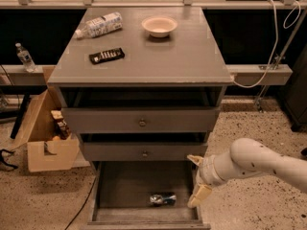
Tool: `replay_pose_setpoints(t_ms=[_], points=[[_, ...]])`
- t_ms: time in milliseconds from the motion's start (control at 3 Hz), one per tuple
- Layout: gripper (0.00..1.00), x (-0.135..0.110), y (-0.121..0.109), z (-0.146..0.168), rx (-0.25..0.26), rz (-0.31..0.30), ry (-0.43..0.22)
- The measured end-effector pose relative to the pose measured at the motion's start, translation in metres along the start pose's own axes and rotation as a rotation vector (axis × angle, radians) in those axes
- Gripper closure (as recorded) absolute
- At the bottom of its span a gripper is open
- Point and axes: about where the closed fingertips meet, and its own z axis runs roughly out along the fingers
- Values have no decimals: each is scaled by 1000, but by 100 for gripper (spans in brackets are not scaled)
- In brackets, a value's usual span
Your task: Pick redbull can from bottom drawer and place on counter
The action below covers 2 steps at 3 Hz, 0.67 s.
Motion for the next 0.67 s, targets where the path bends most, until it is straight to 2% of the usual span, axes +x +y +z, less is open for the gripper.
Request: replay_pose_setpoints(t_ms=[333, 667], points=[[0, 0, 0, 0, 0, 0, 0], [0, 11, -7, 22, -5, -15, -17]])
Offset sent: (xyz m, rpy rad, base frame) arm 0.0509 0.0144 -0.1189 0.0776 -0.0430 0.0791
